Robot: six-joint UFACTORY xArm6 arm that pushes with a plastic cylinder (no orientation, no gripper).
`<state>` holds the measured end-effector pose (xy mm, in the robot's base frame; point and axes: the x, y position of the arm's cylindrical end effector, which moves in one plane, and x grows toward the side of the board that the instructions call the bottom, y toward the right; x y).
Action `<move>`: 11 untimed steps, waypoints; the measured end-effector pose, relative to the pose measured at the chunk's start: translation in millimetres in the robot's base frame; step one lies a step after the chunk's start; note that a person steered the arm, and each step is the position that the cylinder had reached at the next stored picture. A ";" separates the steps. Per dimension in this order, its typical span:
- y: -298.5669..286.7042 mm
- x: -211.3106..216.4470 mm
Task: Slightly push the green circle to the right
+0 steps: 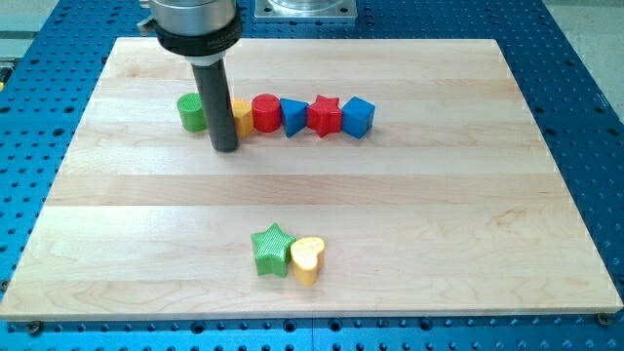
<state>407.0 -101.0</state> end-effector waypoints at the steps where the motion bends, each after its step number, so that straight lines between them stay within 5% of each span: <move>1: 1.8 -12.3; 4: -33.2 12.9; 6: -115.6 -46.0; 9: -113.5 -112.9; 11: -59.4 -125.4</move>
<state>281.6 -160.5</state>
